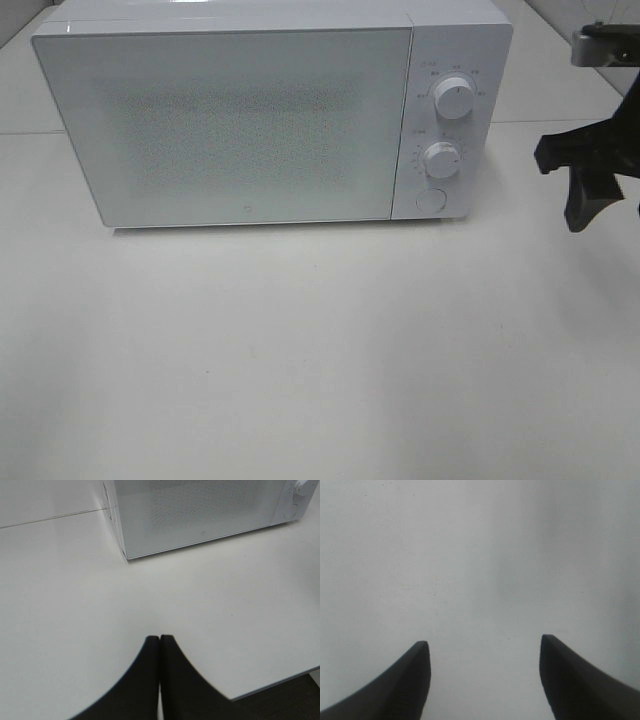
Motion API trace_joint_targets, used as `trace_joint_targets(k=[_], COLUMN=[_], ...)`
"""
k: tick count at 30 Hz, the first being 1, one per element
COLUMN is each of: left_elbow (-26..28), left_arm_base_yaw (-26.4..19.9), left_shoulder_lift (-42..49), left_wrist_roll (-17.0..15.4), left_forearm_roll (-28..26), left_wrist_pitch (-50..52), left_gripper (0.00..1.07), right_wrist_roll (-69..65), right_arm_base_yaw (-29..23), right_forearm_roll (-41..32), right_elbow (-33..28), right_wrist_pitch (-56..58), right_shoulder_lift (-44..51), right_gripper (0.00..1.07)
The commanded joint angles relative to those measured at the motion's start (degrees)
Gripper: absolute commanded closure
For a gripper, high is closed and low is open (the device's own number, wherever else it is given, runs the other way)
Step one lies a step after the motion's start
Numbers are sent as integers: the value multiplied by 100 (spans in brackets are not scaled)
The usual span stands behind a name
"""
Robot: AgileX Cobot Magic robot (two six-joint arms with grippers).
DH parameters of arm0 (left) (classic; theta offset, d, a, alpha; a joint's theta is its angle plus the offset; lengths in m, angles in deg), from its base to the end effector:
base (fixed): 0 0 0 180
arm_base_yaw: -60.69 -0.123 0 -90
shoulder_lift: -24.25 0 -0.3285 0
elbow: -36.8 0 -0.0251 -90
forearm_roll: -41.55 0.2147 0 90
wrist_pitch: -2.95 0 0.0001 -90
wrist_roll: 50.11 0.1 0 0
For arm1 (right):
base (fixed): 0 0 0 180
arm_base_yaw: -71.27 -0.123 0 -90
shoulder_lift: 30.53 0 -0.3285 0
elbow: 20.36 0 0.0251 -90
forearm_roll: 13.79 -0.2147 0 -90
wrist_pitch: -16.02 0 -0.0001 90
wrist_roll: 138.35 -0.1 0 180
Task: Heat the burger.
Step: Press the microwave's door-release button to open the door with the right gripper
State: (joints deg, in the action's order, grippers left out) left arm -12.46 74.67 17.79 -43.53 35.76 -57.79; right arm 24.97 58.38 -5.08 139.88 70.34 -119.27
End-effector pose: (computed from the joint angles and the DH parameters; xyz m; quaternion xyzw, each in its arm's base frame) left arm -0.0739 0.0093 0.2573 0.1537 0.8351 -0.0843 0.5215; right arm 0.2309 0.0402 0.3124 -0.0020 0.9865 -0.0274 0.1613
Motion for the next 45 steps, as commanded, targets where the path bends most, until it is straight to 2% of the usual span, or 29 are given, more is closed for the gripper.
trace_joint_targets(k=[1, 6, 12, 13, 15, 17, 23, 32, 39, 45], left_elbow=[-6, -6, -6, -6, -6, -6, -6, -6, -6, -6], left_arm_base_yaw=[-23, -23, -23, -23, -23, -23, -23, -23, -23, -23], left_shoulder_lift=[115, 115, 115, 115, 115, 115, 115, 115, 115, 115], left_wrist_roll=[6, 6, 6, 6, 6, 6, 6, 6, -6, -6], left_forearm_roll=[6, 6, 6, 6, 6, 6, 6, 6, 6, 6], left_wrist_pitch=[97, 97, 97, 97, 97, 97, 97, 97, 97, 97], left_gripper=[106, 106, 106, 106, 106, 106, 106, 106, 106, 106], right_wrist_roll=[-109, -109, -109, -109, -109, -109, -17, 206, 223, 361], right_arm_base_yaw=[34, 34, 34, 34, 34, 34, 34, 29, 23, 23], right_forearm_roll=[138, 183, 183, 183, 183, 155, -57, -155, -149, -149], right_elbow=[-178, -705, -1157, -1432, -1541, -2074, -2687, -2899, -2893, -2911], right_wrist_pitch=[172, 539, 779, 911, 951, 1031, 940, 258, 252, 275], right_shoulder_lift=[407, 1450, 2172, 2555, 2704, 3478, 4446, 5632, 6337, 7351], right_gripper=[48, 48, 48, 48, 48, 48, 48, 48, 48, 51])
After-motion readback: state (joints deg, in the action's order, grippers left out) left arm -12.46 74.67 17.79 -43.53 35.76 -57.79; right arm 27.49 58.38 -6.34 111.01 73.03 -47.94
